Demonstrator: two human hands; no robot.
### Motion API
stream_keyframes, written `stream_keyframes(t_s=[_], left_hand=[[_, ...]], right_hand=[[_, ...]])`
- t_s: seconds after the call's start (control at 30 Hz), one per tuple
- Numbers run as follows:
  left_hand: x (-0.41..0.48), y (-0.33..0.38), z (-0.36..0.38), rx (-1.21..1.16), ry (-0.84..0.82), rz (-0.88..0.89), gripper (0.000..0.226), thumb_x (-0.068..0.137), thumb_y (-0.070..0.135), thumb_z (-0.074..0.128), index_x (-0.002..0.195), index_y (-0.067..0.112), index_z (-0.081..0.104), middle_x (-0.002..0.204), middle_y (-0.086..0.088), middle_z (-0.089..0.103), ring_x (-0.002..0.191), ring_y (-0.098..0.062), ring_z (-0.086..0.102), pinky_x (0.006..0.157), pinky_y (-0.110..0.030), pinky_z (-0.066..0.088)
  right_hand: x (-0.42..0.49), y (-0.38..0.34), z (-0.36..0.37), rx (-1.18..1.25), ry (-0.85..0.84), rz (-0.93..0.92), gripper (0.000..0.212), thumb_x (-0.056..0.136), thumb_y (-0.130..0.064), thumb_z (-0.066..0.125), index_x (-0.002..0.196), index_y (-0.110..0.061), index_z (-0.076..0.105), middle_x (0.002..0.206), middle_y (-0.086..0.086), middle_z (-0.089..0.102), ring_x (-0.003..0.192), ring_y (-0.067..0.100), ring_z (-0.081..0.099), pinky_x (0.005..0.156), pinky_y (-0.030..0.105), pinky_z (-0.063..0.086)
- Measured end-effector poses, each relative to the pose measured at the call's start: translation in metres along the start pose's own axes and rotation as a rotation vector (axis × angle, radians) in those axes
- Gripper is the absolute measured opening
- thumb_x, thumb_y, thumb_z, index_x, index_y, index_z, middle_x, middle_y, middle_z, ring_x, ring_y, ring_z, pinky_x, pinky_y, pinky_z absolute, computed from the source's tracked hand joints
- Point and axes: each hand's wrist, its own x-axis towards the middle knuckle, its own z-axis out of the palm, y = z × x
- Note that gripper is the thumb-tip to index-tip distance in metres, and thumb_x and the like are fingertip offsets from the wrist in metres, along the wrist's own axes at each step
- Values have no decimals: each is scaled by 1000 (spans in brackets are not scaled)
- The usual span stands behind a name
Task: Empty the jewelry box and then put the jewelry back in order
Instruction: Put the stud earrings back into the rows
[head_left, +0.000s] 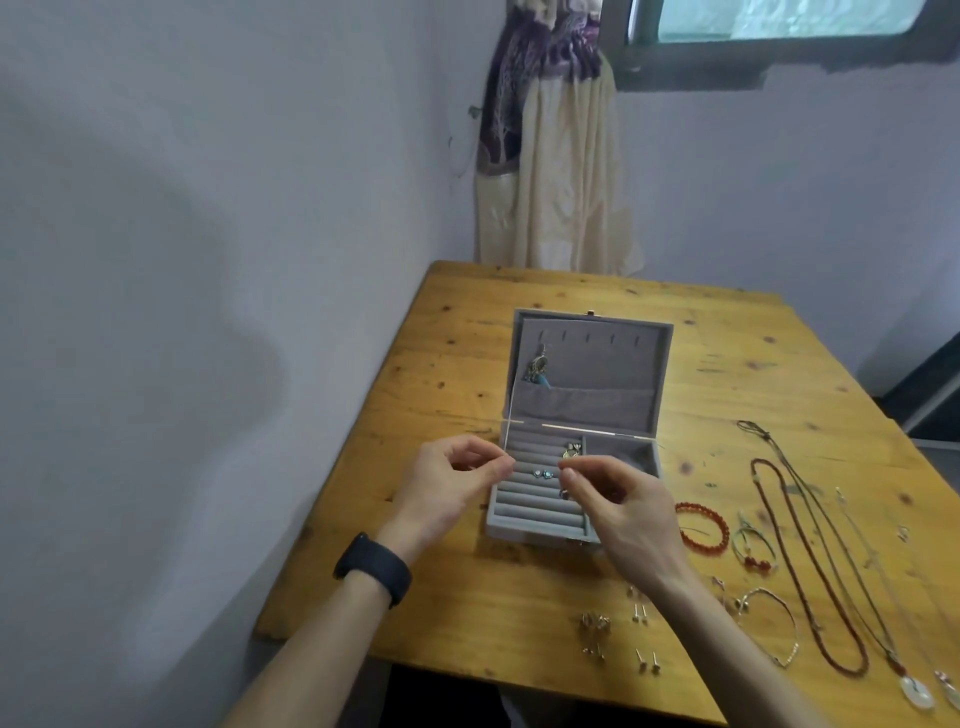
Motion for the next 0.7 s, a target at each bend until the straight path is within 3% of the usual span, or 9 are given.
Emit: stream_keyframes(t_s=[0.13, 0.3, 0.47, 0.6, 0.7], left_hand=[[5, 9, -4, -199, -2, -76, 16, 87, 28, 74, 97, 17, 75, 88, 6, 75, 80, 2, 66, 67, -14, 49], [6, 7, -3, -384, -5, -172, 18, 88, 28, 71, 105, 24, 77, 96, 1, 76, 79, -5, 61, 68, -26, 44], [4, 11, -3, -391, -9, -170, 30, 79, 42, 73, 103, 23, 79, 96, 2, 76, 82, -8, 60, 71, -28, 46], [7, 16, -8, -365, -57, -134, 18, 92, 22, 67, 107, 22, 77, 100, 3, 76, 81, -4, 62, 70, -22, 47], [13, 21, -9, -186, -42, -27, 18, 92, 14, 69, 107, 18, 77, 96, 10, 77, 89, 1, 68, 72, -14, 52]], right_hand=[[3, -1, 3, 12, -4, 0, 10, 94, -22, 68, 102, -24, 73, 87, -10, 75, 87, 3, 70, 77, 18, 56], [4, 1, 8, 27, -16, -1, 9, 94, -22, 66, 101, -26, 70, 88, -11, 75, 88, 2, 70, 77, 19, 57], [8, -3, 3, 38, 6, -28, 12, 93, -23, 68, 103, -25, 71, 88, -12, 75, 89, 1, 70, 78, 19, 57], [13, -7, 2, 16, 8, -63, 11, 94, -23, 67, 102, -27, 72, 88, -15, 74, 88, 3, 70, 77, 21, 58], [18, -10, 0, -33, 17, -94, 13, 93, -20, 67, 103, -28, 70, 87, -15, 73, 89, -1, 69, 77, 17, 56]])
